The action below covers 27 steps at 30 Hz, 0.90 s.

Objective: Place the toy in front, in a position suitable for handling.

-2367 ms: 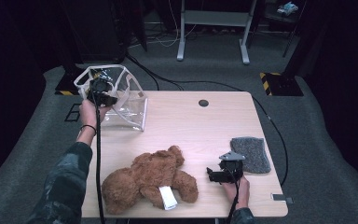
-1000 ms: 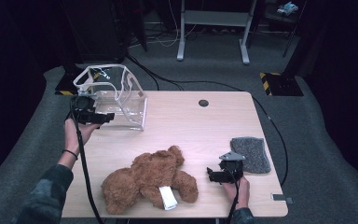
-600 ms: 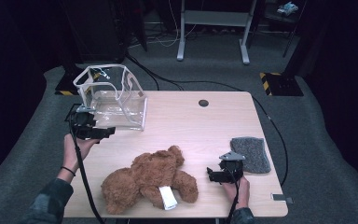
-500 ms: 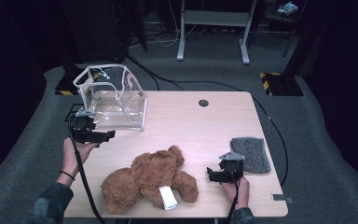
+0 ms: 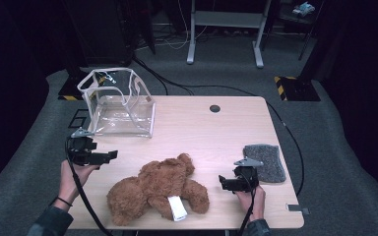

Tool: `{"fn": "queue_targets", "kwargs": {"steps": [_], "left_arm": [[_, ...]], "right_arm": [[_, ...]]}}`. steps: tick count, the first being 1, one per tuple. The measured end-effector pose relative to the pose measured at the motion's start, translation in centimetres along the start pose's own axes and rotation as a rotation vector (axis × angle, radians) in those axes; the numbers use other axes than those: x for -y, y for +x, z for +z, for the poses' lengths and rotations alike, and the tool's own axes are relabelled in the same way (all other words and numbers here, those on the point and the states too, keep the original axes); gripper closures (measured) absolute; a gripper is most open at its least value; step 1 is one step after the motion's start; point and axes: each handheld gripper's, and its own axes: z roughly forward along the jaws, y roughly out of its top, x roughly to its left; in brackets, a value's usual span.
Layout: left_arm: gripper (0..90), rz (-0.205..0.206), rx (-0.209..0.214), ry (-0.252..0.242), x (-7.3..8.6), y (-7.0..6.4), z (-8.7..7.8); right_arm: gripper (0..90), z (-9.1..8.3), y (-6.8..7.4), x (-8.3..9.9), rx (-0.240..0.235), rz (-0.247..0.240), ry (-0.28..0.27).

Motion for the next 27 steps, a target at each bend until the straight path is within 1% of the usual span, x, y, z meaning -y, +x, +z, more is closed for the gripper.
{"fn": "queue_targets", "kwargs": {"steps": [1, 3, 6, 7, 8, 9, 10, 11, 12, 13, 15, 16, 17, 18, 19, 20, 21, 22, 23, 24, 25, 26, 27], "left_arm": [[5.0, -0.002, 0.009, 0.006, 0.3, -0.1, -0.2], [4.9, -0.005, 0.016, -0.001, 0.8, -0.4, -0.4], [4.7, 0.004, 0.033, 0.007, 1.5, -0.6, -0.6], [4.7, 0.000, 0.031, -0.003, 1.7, -0.8, -0.5], [4.5, 0.000, 0.040, 0.008, 1.8, -0.8, -0.7], [4.5, 0.001, 0.043, 0.007, 1.9, -0.8, -0.7], [4.2, 0.002, 0.046, 0.007, 2.0, -0.9, -0.9], [4.3, -0.001, 0.054, 0.000, 2.4, -1.2, -1.1], [4.3, -0.001, 0.054, 0.000, 2.4, -1.2, -1.1], [4.3, -0.004, 0.059, 0.001, 2.5, -1.3, -1.2], [4.6, -0.009, 0.070, 0.010, 2.6, -1.6, -1.3], [4.7, -0.006, 0.069, 0.014, 2.7, -1.8, -1.5], [4.6, 0.001, 0.075, 0.016, 2.8, -1.9, -1.6], [4.8, -0.006, 0.077, 0.007, 2.9, -2.1, -1.7], [4.6, 0.001, 0.090, 0.009, 3.1, -2.5, -2.0], [4.7, 0.001, 0.090, 0.009, 3.1, -2.5, -2.0], [4.5, -0.005, 0.106, 0.000, 3.4, -2.8, -2.3], [4.6, -0.005, 0.106, 0.000, 3.4, -2.8, -2.3], [4.6, -0.003, 0.117, -0.002, 3.5, -3.1, -2.5], [4.8, -0.009, 0.129, 0.002, 3.6, -3.3, -2.5], [5.0, -0.012, 0.148, 0.001, 3.8, -3.7, -2.6], [5.0, -0.013, 0.158, -0.002, 4.0, -4.1, -2.6], [5.2, 0.000, 0.177, 0.003, 4.3, -4.7, -2.6]], "right_arm": [[10.2, -0.1, 0.4, -0.3, -0.006, -0.012, 0.001], [10.3, -0.3, 0.5, -0.4, -0.008, -0.017, 0.006], [10.8, -0.8, 1.3, -1.1, -0.029, -0.029, -0.001], [10.8, -0.9, 1.6, -1.3, -0.037, -0.028, -0.005], [10.9, -1.0, 1.7, -1.5, -0.044, -0.038, -0.005], [11.2, -1.2, 2.0, -1.8, -0.053, -0.026, -0.005], [11.1, -1.3, 2.2, -1.9, -0.063, -0.027, -0.005], [11.3, -1.5, 2.8, -2.4, -0.081, -0.028, -0.019], [11.3, -1.5, 2.8, -2.4, -0.081, -0.028, -0.019], [11.4, -1.7, 3.0, -2.6, -0.086, -0.038, -0.018], [12.4, -2.0, 3.9, -3.3, -0.093, -0.045, -0.021], [12.5, -2.0, 4.2, -3.5, -0.094, -0.064, -0.022], [12.6, -2.2, 4.8, -4.0, -0.098, -0.074, -0.013], [12.7, -2.2, 5.1, -4.3, -0.106, -0.087, -0.022], [12.6, -2.3, 5.9, -5.0, -0.118, -0.105, -0.022], [12.6, -2.3, 5.9, -5.0, -0.118, -0.105, -0.022], [12.7, -2.6, 6.8, -5.8, -0.150, -0.107, -0.041], [12.7, -2.6, 6.8, -5.8, -0.150, -0.107, -0.041], [12.8, -2.8, 7.1, -6.1, -0.158, -0.101, -0.046], [13.0, -2.9, 7.6, -6.5, -0.177, -0.110, -0.058], [13.4, -3.1, 8.4, -7.3, -0.184, -0.130, -0.060], [13.4, -3.1, 8.4, -7.3, -0.184, -0.130, -0.060], [13.8, -3.2, 9.3, -8.1, -0.202, -0.144, -0.068]]}}
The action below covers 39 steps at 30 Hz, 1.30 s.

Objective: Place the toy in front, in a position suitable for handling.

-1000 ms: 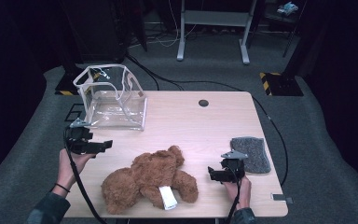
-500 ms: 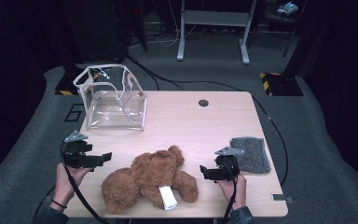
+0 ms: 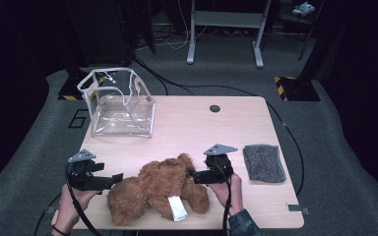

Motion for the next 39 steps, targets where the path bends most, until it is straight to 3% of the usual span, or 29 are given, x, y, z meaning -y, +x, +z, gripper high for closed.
{"fn": "queue_targets", "kwargs": {"steps": [2, 8, 12, 16, 20, 24, 26, 29, 30, 32, 33, 34, 35, 36, 38, 39], "left_arm": [[5.4, 0.004, 0.010, 0.002, 0.2, -0.4, 0.1], [5.4, 0.005, 0.046, 0.017, 1.3, -2.0, 0.7], [8.9, 0.013, 0.042, 0.042, 2.3, -2.9, 1.7], [10.2, -0.005, 0.068, 0.077, 3.7, -3.1, 3.2], [11.1, -0.009, 0.061, 0.074, 4.7, -3.2, 3.8], [18.2, 0.002, 0.043, 0.056, 5.5, -3.4, 3.7], [28.0, 0.015, 0.045, 0.037, 5.8, -3.3, 3.6], [34.6, 0.016, 0.049, 0.012, 6.0, -3.1, 3.5], [39.4, 0.021, 0.044, 0.000, 6.0, -3.2, 3.5], [40.5, 0.035, 0.047, 0.005, 5.9, -3.2, 3.4], [41.1, 0.038, 0.045, 0.005, 5.8, -3.3, 3.4], [41.6, 0.037, 0.042, 0.007, 5.7, -3.3, 3.5], [41.8, 0.037, 0.042, 0.007, 5.7, -3.3, 3.5], [42.2, 0.043, 0.047, 0.011, 5.7, -3.2, 3.4], [42.7, 0.043, 0.048, 0.009, 5.7, -3.3, 3.4], [43.4, 0.044, 0.048, 0.006, 5.7, -3.3, 3.4]], "right_arm": [[13.8, 0.1, 0.3, -0.3, -0.004, -0.005, -0.001], [15.1, 2.2, 3.1, -2.6, -0.058, -0.056, 0.031], [15.4, 3.6, 3.9, -3.3, -0.073, -0.076, 0.058], [19.4, 4.8, 4.1, -3.2, -0.095, -0.058, 0.093], [23.2, 5.5, 3.7, -2.8, -0.119, -0.054, 0.119], [32.9, 6.1, 3.8, -2.1, -0.143, -0.052, 0.145], [41.8, 6.2, 3.9, -1.7, -0.156, -0.048, 0.132], [47.7, 6.2, 3.9, -1.5, -0.160, -0.055, 0.121], [48.0, 6.2, 3.8, -1.5, -0.167, -0.032, 0.113], [44.9, 6.1, 3.6, -1.6, -0.171, -0.029, 0.109], [43.9, 6.0, 3.5, -1.7, -0.172, -0.002, 0.103], [44.0, 5.7, 3.5, -2.0, -0.161, -0.010, 0.064], [44.0, 5.7, 3.5, -2.0, -0.161, -0.010, 0.064], [47.0, 5.5, 3.9, -2.4, -0.127, -0.052, 0.042], [49.7, 5.4, 4.2, -2.4, -0.117, -0.051, 0.039], [55.7, 5.4, 4.2, -2.5, -0.108, -0.067, 0.027]]}}
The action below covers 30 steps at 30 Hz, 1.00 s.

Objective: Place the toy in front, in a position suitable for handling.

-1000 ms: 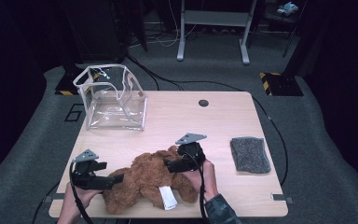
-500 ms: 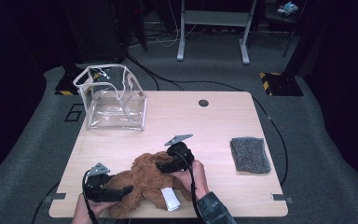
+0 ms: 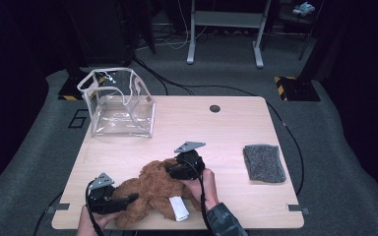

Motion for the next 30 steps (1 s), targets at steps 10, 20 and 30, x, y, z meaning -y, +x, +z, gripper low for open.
{"fn": "queue_targets", "kwargs": {"steps": [10, 20, 30], "left_arm": [[50.0, 0.034, 0.010, -0.035, -0.3, -0.3, -0.5], [53.4, 0.053, 0.029, -0.048, -1.4, -0.4, -0.6], [55.5, 0.093, 0.036, -0.075, -3.4, -0.7, 0.1]], "right_arm": [[84.9, -1.1, 0.2, 0.0, 0.027, -0.016, -0.051], [85.9, -3.4, 0.8, -0.5, 0.052, -0.049, -0.121], [85.9, -5.3, 0.3, -1.3, 0.086, -0.047, -0.152]]}}
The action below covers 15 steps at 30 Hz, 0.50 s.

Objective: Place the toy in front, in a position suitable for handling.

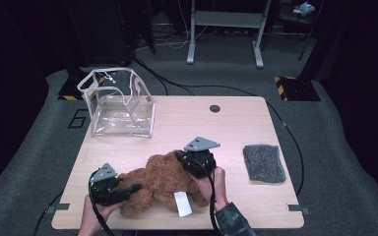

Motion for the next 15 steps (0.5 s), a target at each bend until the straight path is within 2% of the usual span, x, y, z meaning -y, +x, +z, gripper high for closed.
{"fn": "queue_targets", "kwargs": {"steps": [1, 6, 7, 15], "left_arm": [[55.5, 0.006, 0.010, 0.006, -0.4, 0.1, 0.1], [55.4, 0.032, 0.024, -0.002, -1.9, 0.2, 0.9], [55.4, 0.043, 0.032, 0.000, -2.6, 0.4, 1.3], [55.5, 0.069, 0.043, -0.008, -4.8, 0.6, 2.6]], "right_arm": [[85.9, -0.2, -0.1, -0.1, 0.004, 0.014, 0.001], [86.0, -1.1, -0.9, -0.5, 0.028, 0.014, -0.015], [86.0, -1.5, -1.3, -0.7, 0.036, 0.020, -0.021], [85.9, -2.4, -2.6, -1.3, 0.078, 0.032, -0.031]]}}
